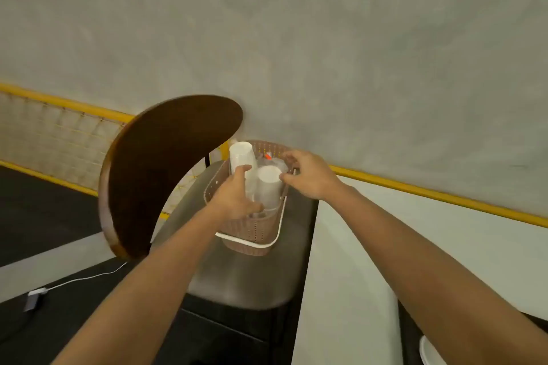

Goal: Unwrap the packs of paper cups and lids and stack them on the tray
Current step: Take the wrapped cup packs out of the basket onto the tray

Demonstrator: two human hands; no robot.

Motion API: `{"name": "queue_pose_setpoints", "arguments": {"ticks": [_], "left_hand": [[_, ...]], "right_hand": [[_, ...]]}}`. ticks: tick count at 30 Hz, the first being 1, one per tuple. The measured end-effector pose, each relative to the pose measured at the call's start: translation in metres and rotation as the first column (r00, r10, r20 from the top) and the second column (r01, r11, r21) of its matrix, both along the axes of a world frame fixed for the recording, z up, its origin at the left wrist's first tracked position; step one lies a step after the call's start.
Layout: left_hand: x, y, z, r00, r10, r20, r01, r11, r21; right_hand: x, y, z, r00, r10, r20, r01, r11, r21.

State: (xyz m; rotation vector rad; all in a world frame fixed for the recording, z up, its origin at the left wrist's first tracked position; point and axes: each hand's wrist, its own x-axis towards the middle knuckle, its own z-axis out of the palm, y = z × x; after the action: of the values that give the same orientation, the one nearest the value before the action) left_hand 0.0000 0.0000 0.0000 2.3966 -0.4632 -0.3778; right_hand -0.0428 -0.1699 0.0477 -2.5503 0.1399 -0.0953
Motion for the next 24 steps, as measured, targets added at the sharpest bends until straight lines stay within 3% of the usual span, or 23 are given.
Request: {"name": "queue_pose_setpoints", "arguments": {"ticks": [14, 24], "left_hand": [[0.042, -0.020, -0.031, 0.988, -0.138, -0.065, 0.133, 0.988, -0.074], [0.040, -0.026, -0.032, 0.997, -0.078, 0.006, 0.078, 0.993, -0.088]], "right_hand": [[0.041, 0.009, -0.041, 0.987, 0.065, -0.147, -0.074, 0.996, -0.054], [0.039, 0.011, -0.049, 0.996, 0.038, -0.080, -0.038, 0.999, -0.008]]}}
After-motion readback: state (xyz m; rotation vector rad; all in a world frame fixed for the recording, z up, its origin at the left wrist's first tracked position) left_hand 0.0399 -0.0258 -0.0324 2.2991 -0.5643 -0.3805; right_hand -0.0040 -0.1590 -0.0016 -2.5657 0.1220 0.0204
